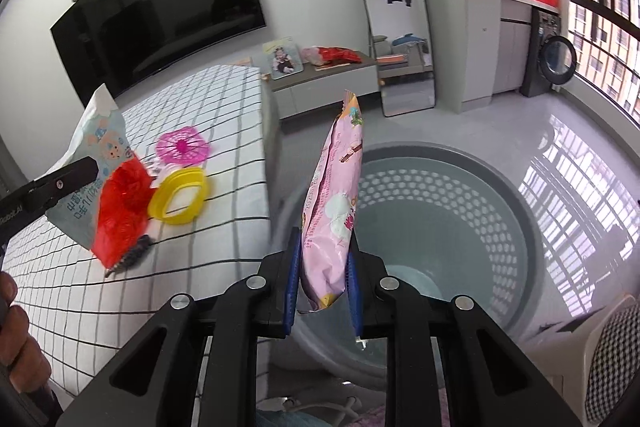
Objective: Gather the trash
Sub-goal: 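Carry both wrappers over the grey basket and open both grippers to drop them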
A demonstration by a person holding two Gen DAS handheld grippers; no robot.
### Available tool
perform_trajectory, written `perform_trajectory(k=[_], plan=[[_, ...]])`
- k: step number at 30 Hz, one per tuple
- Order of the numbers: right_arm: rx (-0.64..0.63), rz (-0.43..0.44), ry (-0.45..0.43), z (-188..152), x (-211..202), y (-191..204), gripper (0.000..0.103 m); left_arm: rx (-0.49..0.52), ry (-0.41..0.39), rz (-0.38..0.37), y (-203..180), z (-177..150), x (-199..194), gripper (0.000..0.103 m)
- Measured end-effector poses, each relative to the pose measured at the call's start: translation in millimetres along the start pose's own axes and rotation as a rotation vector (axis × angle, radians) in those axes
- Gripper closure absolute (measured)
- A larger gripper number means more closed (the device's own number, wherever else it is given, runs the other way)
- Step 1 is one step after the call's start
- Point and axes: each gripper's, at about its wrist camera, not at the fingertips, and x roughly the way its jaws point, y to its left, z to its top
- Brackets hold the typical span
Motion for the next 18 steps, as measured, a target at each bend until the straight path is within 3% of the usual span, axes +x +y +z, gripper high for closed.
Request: perform_trajectory(k=[9,18], plan=[[0.054,-0.068,0.016,-6.4,-0.4,-57.1,0.083,0.151,0.086,-0.101,-100.7,-12.7,42.5,0.072],[0.122,-0.056,0.061,-13.4,14.2,-101.1,0.083,0.216,0.178,-0.115,-134.6,-19.6,80.1,0.072]])
